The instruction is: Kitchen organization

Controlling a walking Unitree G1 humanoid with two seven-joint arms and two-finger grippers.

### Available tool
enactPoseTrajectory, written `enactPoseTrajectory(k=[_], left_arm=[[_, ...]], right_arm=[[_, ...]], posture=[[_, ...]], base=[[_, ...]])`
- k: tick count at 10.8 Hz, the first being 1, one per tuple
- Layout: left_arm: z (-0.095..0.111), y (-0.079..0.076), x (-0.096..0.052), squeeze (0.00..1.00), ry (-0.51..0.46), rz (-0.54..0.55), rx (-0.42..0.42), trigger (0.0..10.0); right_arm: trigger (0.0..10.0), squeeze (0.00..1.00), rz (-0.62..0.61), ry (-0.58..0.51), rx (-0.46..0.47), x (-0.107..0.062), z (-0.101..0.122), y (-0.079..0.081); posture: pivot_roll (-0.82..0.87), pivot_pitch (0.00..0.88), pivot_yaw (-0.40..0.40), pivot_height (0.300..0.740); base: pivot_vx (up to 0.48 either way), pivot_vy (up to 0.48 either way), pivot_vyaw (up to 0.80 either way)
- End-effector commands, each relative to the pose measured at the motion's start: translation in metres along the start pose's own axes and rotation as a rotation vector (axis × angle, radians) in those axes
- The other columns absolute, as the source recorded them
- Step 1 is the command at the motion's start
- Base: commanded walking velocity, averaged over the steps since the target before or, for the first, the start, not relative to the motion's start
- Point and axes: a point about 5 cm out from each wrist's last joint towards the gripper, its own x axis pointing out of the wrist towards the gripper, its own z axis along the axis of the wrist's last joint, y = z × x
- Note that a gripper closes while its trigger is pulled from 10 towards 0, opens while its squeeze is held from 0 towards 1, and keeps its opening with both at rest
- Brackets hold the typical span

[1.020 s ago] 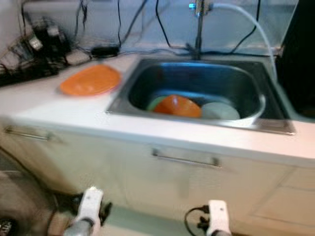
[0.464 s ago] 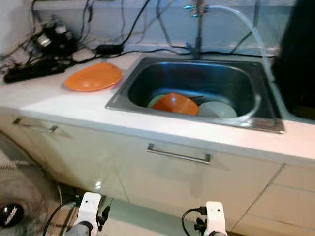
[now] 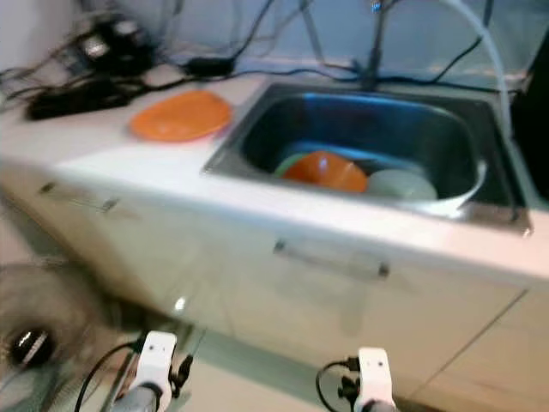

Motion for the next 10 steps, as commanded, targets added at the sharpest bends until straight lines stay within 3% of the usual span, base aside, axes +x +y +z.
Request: enactPoseTrajectory(k=[1,3,10], left_arm=[[-0.0043,0.0050,-0.0015,0.00,0.014,0.022,-0.006,10.0],[-0.0065,0.0054,-0.0020,0.00,0.027,0.023,-0.006,10.0],[-0.0054,0.0089,-0.0018,0.00,0.021,0.044,-0.017,10.0]], right_arm=[[10.0,0.00,0.006,-0.003,0.003,0.0001,-0.0002,0.0016],[10.0,0.00,0.007,0.002,0.003,0.0001,-0.0005,0.0011],[10.0,0.00,0.014,0.014,-0.005,-0.0003,-0.0016,0.0002]], posture=[[0.03,0.000,0.091,0.728],[0.03,0.000,0.089,0.728],[0.03,0.000,0.087,0.728]], base=[[0.000,0.000,0.00],[0.000,0.000,0.00],[0.000,0.000,-0.67]])
